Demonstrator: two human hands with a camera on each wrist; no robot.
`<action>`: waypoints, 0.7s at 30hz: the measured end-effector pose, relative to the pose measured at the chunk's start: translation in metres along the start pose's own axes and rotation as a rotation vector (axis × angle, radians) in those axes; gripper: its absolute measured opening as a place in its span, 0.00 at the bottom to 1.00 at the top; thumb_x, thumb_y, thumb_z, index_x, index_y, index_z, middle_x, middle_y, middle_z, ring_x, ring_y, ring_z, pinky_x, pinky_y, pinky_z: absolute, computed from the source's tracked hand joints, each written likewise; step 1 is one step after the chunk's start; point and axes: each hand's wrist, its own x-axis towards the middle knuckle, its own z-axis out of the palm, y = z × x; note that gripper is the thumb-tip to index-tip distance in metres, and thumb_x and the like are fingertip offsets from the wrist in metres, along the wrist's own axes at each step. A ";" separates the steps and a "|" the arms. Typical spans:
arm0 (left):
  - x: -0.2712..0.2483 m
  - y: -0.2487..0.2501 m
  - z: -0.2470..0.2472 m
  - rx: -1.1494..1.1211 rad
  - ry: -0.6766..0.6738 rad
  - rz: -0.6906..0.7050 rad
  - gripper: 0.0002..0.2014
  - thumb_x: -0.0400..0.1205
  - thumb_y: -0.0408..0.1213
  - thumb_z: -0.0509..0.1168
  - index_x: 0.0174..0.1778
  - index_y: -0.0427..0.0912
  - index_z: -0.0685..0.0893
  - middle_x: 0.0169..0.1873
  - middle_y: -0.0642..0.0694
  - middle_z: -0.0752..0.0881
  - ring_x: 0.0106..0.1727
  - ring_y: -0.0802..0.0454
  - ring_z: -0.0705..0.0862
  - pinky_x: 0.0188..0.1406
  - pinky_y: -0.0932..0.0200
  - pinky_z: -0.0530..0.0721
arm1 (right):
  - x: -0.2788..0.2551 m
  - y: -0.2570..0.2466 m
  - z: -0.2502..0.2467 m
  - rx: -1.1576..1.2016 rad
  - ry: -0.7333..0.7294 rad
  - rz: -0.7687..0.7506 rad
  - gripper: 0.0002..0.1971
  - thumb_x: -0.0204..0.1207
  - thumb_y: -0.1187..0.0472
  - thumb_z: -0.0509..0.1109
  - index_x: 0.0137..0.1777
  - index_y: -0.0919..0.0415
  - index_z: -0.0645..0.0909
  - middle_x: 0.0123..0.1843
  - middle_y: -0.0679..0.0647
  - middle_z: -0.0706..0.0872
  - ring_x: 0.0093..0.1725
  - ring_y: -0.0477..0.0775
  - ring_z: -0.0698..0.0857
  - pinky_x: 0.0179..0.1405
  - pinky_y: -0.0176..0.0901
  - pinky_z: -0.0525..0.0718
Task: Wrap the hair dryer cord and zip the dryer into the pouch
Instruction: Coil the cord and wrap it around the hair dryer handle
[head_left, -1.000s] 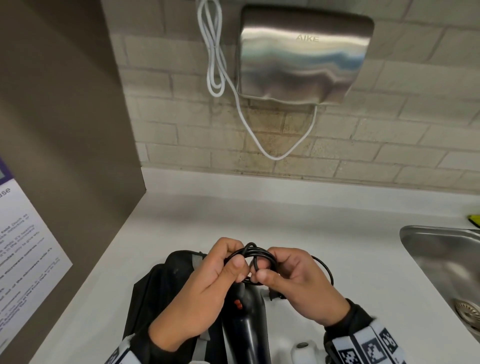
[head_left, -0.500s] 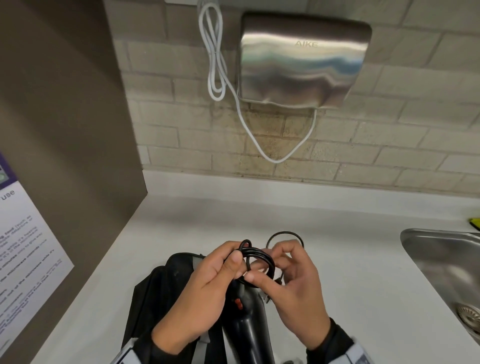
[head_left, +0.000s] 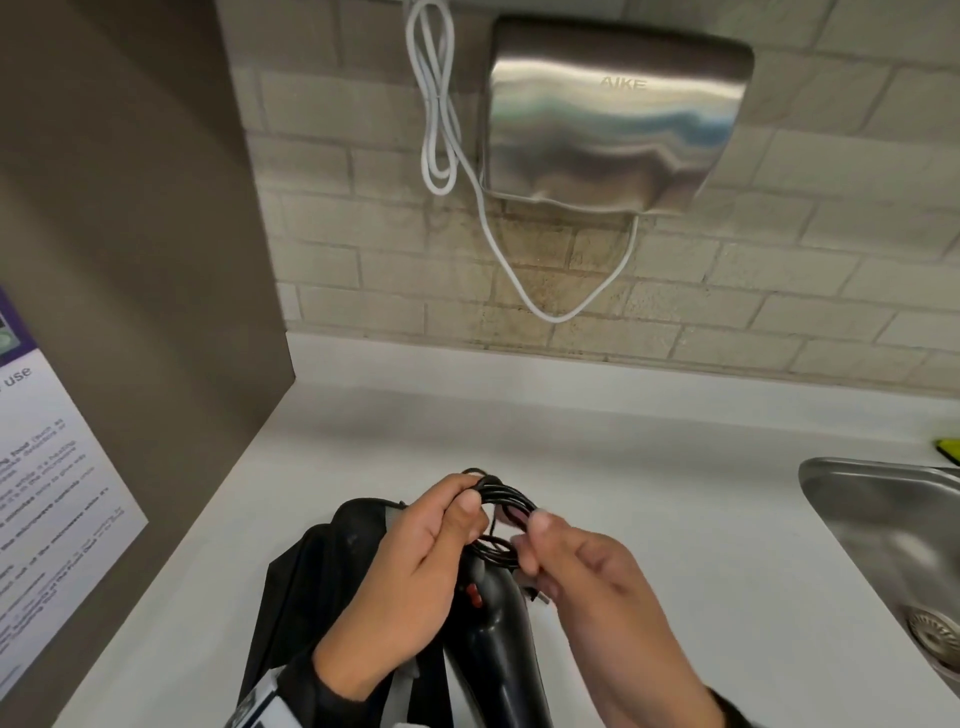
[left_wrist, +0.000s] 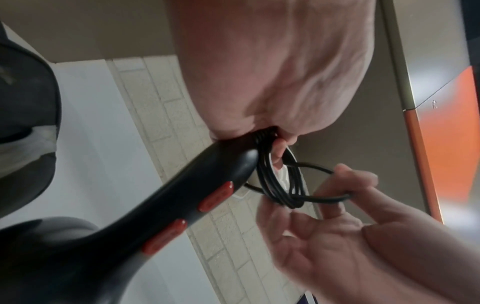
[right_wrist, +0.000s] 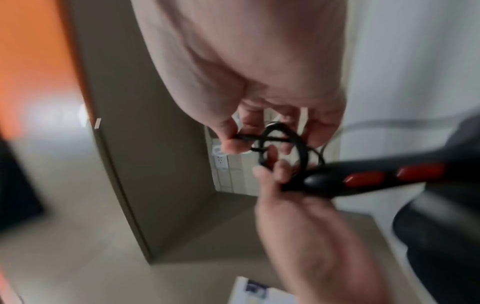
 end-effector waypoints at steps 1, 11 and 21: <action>0.000 -0.001 -0.001 0.008 -0.003 0.011 0.19 0.85 0.54 0.52 0.48 0.48 0.84 0.29 0.56 0.77 0.34 0.61 0.76 0.41 0.66 0.77 | -0.002 -0.007 -0.002 0.010 -0.019 0.044 0.22 0.71 0.43 0.70 0.23 0.58 0.79 0.43 0.52 0.91 0.44 0.44 0.86 0.45 0.35 0.77; -0.003 -0.006 0.005 0.146 0.060 0.033 0.14 0.88 0.51 0.53 0.51 0.50 0.82 0.42 0.50 0.87 0.45 0.53 0.87 0.45 0.62 0.84 | -0.018 -0.017 -0.020 -0.231 0.018 -0.106 0.09 0.70 0.57 0.70 0.34 0.56 0.91 0.32 0.51 0.90 0.36 0.41 0.87 0.41 0.23 0.82; 0.001 -0.010 0.020 0.275 0.090 0.086 0.13 0.86 0.56 0.48 0.48 0.60 0.76 0.36 0.51 0.84 0.41 0.50 0.85 0.47 0.42 0.85 | -0.027 -0.030 -0.027 0.465 -0.153 0.224 0.26 0.63 0.48 0.83 0.48 0.71 0.87 0.18 0.56 0.71 0.11 0.52 0.72 0.10 0.35 0.76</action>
